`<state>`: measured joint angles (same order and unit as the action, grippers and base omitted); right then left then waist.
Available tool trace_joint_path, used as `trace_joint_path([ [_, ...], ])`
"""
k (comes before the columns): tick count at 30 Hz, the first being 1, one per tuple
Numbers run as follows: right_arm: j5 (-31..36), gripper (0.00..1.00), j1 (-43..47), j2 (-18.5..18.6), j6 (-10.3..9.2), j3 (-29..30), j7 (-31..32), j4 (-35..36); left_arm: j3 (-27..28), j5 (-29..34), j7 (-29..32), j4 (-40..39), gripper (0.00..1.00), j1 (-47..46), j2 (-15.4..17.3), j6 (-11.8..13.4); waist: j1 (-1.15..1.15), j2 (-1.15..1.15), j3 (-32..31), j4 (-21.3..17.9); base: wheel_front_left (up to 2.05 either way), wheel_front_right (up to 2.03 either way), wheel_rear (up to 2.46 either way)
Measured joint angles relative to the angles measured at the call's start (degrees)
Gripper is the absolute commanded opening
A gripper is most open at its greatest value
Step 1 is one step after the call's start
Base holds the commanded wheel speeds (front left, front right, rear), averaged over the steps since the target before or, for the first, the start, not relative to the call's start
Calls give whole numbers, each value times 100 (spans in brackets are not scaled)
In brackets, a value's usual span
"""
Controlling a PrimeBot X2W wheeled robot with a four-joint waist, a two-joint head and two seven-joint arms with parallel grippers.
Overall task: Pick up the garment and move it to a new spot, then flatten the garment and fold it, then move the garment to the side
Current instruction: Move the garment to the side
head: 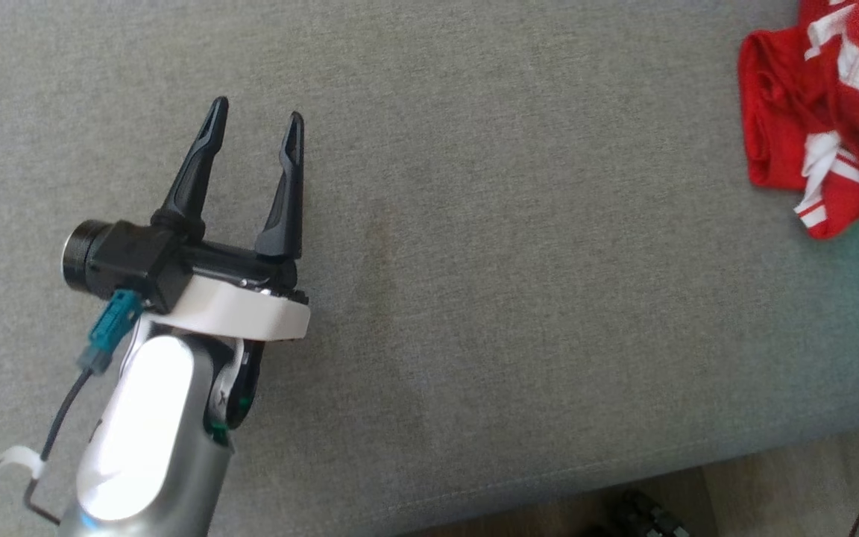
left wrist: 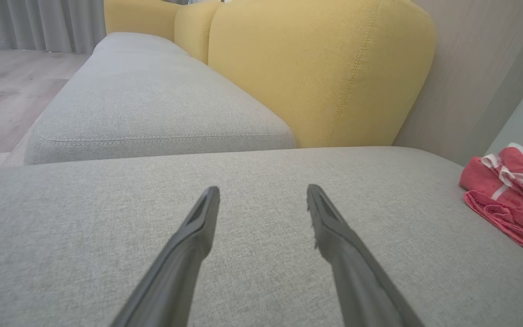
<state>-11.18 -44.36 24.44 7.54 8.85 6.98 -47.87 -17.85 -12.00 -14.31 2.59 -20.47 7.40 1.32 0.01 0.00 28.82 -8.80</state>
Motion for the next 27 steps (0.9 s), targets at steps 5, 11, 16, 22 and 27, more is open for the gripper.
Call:
trace_joint_path([
  [5, 40, 100, 2, -113, 0, 79, -153, -121, 19, 9, 1, 98, 100, 27, -10, 0, 0, 0, -194, -57, 0, 0, 0],
  [11, -174, 100, 473, -394, 0, -4, -559, 606, 38, 8, 0, 167, 100, 306, -30, -24, 0, 0, -649, -112, 0, 0, 0],
  [16, -174, 100, 1451, -750, 0, 9, -726, 1847, 79, 8, 1, 215, 100, 726, -44, 27, -1, 0, -1094, -109, 0, 0, 0],
  [22, 73, 100, 2561, -1490, 0, -59, -749, 3462, 214, -29, 1, 218, 100, 1022, -43, 127, -1, 0, -1500, 32, 0, 0, 0],
  [27, 177, 100, 3076, -1884, 0, -344, -606, 4367, 282, -36, 1, 194, 100, 1218, -35, 207, -1, 0, -1655, 296, 0, 0, 0],
])
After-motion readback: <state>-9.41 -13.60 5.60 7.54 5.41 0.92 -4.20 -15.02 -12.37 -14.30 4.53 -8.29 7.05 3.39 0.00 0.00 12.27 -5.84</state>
